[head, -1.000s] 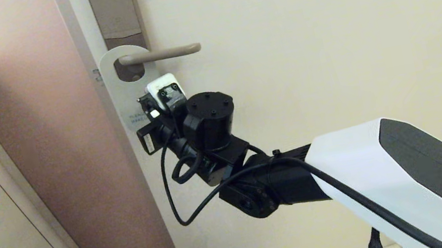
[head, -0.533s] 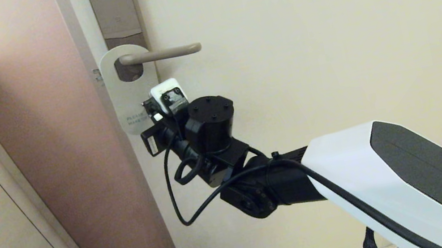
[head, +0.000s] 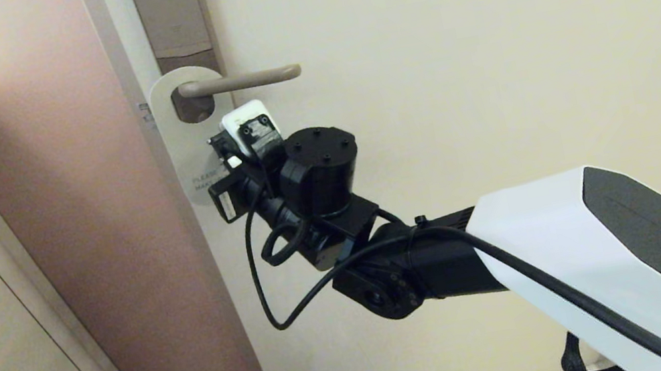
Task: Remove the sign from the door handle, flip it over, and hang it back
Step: Hang the sign back with the other side facing out
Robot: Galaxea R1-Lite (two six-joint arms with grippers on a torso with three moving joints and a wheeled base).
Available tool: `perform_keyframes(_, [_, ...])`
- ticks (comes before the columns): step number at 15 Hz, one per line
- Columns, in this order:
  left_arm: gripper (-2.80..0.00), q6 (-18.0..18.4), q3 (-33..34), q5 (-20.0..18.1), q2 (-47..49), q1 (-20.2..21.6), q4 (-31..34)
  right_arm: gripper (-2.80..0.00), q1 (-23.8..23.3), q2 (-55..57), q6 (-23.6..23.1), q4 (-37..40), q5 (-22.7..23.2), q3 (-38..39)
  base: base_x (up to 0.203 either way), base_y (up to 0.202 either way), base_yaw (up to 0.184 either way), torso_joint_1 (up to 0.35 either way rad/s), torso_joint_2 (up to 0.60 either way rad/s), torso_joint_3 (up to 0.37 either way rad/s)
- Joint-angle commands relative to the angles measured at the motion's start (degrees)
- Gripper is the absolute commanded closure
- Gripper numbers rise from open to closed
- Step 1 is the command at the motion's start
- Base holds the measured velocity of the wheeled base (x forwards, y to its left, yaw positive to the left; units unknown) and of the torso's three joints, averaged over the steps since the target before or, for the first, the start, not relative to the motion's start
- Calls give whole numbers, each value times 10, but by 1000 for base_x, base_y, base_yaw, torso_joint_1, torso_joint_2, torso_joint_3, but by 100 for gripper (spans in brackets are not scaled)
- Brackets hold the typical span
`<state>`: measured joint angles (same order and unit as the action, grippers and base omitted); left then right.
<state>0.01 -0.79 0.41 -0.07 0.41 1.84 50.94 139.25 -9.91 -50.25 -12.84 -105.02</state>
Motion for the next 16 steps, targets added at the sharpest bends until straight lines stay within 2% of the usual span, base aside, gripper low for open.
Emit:
perform_keyframes(1, [0, 0, 0, 0, 1, 0, 0, 0, 0, -15, -4, -3, -1, 11, 0, 0, 0, 0, 0, 0])
perform_keyframes(6, [0, 1, 0, 0, 1, 0, 0, 0, 0, -49, -2, -1, 2, 61, 0, 0, 0, 0, 0, 0])
perform_keyframes(12, [0, 0, 0, 0, 1, 0, 0, 0, 4, -52, 3, 4, 30, 59, 0, 0, 0, 0, 0, 0])
perform_keyframes(16, [0, 0, 0, 0, 1, 0, 0, 0, 5, -63, 3, 5, 30, 72, 0, 0, 0, 0, 0, 0])
